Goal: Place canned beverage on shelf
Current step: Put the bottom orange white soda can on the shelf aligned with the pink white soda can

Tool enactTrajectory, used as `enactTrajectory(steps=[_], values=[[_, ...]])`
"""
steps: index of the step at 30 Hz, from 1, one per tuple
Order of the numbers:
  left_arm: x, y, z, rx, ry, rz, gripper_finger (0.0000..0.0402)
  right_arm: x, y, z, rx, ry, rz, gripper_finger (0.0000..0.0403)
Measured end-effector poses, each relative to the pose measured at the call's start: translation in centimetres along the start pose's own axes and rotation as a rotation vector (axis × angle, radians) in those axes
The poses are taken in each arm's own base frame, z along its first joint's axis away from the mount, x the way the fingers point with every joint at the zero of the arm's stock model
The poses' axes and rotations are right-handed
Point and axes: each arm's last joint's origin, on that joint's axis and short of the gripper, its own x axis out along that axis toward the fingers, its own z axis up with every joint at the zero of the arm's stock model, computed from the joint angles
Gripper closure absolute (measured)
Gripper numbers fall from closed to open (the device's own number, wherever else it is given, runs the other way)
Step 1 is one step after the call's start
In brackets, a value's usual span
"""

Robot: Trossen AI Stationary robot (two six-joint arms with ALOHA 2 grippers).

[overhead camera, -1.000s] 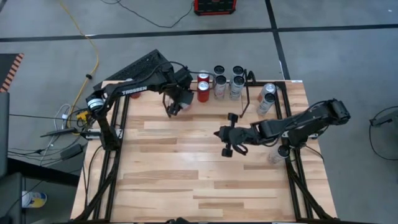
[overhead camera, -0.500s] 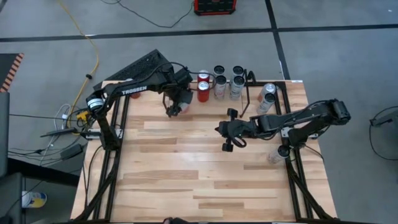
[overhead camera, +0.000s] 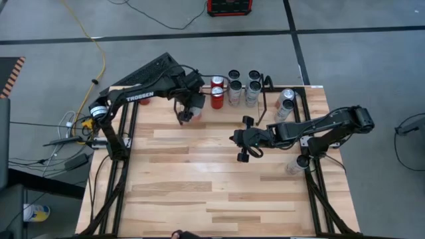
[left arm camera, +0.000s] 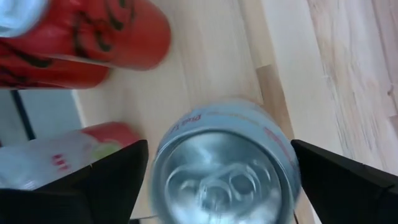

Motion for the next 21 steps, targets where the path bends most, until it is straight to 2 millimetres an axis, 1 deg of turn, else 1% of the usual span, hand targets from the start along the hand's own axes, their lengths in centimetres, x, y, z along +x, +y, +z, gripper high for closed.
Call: enactTrajectory(steps=[5,9,12,14,16,18,21], values=[[-2.4,0.0,-0.1,-0.003,-0.041,0.049,0.0025,0.0,0.0,0.0,0.000,0.002,0.000,0.0378],[-5.3,-0.1,-0.3,-0.046,-0.095,0.101,0.0025,0.0,0.0,0.0,0.002,-0.003,0.000,0.0378],[-7.8,-0.5,-0.5,-0.128,-0.153,0.132,0.0025,0.1,-0.2,0.2,0.011,-0.015,-0.005,0.0378],[-9.5,-1.0,-0.6,-0.238,-0.203,0.142,0.0024,0.2,-0.5,0.3,0.020,-0.022,-0.013,0.0378],[-11.1,-1.7,-1.0,-0.329,-0.254,0.105,0.0024,0.5,-0.8,0.4,0.020,-0.038,-0.023,0.0378],[-12.3,-3.0,-1.6,-0.370,-0.299,-0.001,0.0024,0.7,-1.2,0.6,0.011,-0.053,-0.022,0.0378],[-13.8,-5.0,-2.4,-0.413,-0.382,-0.135,0.0024,1.0,-2.0,1.3,0.015,-0.121,0.026,0.0378]])
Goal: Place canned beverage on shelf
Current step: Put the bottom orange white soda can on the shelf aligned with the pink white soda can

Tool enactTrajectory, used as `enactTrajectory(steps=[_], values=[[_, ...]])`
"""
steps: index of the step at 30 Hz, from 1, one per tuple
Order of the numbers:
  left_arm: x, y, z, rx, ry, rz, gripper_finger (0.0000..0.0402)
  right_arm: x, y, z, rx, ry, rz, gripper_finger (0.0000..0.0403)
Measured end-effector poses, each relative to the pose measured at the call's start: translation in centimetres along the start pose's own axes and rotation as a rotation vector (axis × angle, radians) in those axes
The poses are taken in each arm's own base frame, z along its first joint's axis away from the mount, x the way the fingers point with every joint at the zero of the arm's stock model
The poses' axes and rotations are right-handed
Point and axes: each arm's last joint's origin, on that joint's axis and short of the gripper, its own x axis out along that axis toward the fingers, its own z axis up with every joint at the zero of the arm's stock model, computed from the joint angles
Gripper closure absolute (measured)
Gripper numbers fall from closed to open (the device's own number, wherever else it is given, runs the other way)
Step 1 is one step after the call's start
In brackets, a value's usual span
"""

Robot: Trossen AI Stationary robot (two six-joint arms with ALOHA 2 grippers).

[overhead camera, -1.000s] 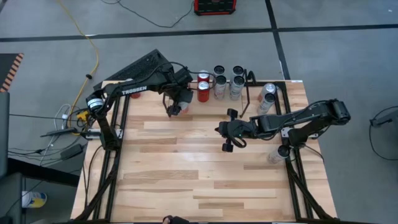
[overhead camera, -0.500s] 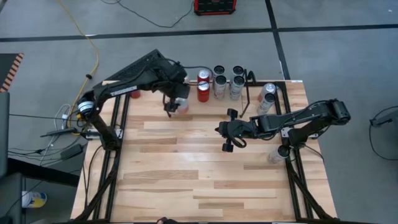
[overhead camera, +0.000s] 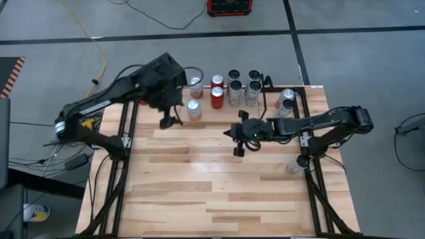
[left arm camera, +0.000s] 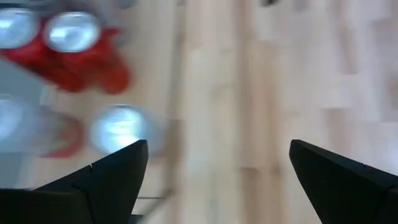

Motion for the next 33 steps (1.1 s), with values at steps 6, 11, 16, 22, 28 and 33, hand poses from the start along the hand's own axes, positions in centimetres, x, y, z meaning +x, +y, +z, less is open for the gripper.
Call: enactTrajectory(steps=[6,11,16,22,28,33], values=[[-1.7,-4.3,-3.9,-0.040,-0.173,-0.045,0.0024,0.6,-2.3,1.7,0.018,-0.198,0.064,0.0378],[0.0,-7.9,-8.7,0.003,-0.504,-0.135,0.0024,3.0,-4.3,2.4,0.042,-0.333,0.004,0.0378],[2.4,-9.5,-14.2,-0.033,-0.735,-0.073,0.0024,6.4,-6.1,3.0,0.021,-0.312,-0.006,0.0369],[3.8,-9.8,-18.5,-0.075,-0.882,-0.067,0.0024,9.2,-8.1,5.3,0.024,-0.262,-0.019,0.0321],[5.2,-9.8,-21.9,-0.088,-0.947,-0.048,0.0024,11.3,-9.3,6.6,-0.005,-0.169,0.046,0.0248],[4.9,-9.7,-22.3,-0.111,-0.934,-0.041,0.0024,11.3,-9.9,7.1,-0.051,-0.148,0.046,0.0178]])
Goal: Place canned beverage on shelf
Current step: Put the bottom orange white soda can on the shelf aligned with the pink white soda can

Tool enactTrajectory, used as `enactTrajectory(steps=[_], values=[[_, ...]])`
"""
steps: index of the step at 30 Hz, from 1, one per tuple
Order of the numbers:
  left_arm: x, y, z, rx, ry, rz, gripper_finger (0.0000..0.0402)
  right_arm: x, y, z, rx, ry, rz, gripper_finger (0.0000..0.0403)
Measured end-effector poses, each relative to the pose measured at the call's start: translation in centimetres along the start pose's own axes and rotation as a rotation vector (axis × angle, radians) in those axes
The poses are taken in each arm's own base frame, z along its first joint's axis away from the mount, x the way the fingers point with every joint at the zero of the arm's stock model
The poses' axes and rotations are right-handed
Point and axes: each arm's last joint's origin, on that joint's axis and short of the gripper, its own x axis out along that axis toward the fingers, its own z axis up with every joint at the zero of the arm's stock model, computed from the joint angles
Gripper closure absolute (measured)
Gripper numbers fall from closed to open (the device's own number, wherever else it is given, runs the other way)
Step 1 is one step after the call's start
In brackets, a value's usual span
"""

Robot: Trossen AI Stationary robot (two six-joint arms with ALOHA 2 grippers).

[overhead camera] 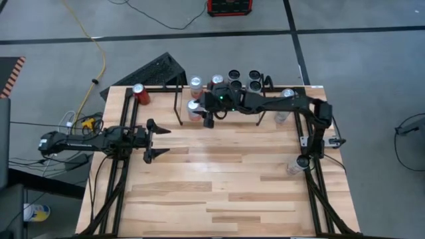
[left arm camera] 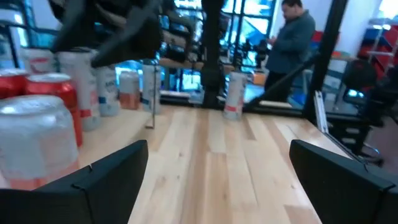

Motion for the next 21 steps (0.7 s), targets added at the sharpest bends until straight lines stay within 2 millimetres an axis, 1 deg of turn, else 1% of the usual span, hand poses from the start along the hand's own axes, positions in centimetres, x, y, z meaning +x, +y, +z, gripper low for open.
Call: enactTrajectory(steps=[2,4,9,12,16,21], values=[[-0.1,0.0,-0.1,0.002,0.012,-0.003,0.0024,-0.1,-0.3,0.0,-0.007,-0.006,-0.006,0.0150],[-0.1,0.1,-0.6,0.007,0.066,0.018,0.0024,-0.1,-0.7,-0.1,-0.003,-0.001,-0.002,0.0125],[-0.3,0.7,-2.1,0.023,0.206,0.173,0.0024,-0.2,-2.3,-0.6,0.039,-0.012,0.029,0.0075],[-0.6,0.8,-2.8,0.036,0.285,0.219,0.0024,-0.3,-2.9,-0.5,0.040,-0.038,0.012,0.0049],[-0.5,0.8,-2.8,0.064,0.285,0.215,0.0024,-0.4,-3.4,-0.4,0.041,-0.068,0.011,0.0029],[-0.5,0.8,-2.8,0.096,0.290,0.211,0.0024,0.8,-3.6,-1.8,0.078,-0.016,0.031,0.0025]])
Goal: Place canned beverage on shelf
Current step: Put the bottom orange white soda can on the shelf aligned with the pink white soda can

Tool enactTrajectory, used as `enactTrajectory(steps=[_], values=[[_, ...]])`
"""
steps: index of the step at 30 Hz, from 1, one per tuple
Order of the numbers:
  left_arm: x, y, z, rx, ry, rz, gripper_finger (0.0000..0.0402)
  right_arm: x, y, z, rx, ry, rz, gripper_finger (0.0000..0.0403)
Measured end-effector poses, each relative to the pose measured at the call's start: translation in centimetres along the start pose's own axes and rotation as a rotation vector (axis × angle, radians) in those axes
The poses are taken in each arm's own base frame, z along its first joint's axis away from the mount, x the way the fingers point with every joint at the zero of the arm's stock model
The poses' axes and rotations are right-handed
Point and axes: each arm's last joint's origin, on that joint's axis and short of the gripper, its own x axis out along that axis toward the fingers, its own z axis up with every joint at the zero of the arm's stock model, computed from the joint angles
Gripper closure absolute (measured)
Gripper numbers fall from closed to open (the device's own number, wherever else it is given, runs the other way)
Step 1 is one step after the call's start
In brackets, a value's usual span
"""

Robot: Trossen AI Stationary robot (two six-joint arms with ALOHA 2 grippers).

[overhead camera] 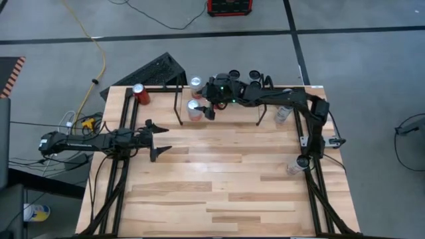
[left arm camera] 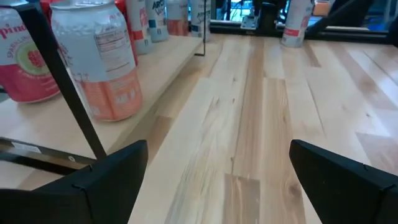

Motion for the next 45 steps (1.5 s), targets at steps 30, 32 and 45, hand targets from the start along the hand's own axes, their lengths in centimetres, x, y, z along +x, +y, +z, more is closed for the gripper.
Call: enactTrajectory(steps=[30,32,45], values=[[0.1,-0.1,-0.2,-0.012,0.019,-0.034,0.0024,4.5,-0.9,-1.8,0.002,0.119,0.052,0.0025],[0.1,-0.1,-0.2,-0.012,0.018,-0.034,0.0024,4.9,-0.7,-1.9,-0.003,0.112,0.056,0.0025],[0.1,-0.1,-0.2,-0.012,0.019,-0.034,0.0024,5.0,-0.1,-2.1,0.106,0.157,-0.055,0.0055]])
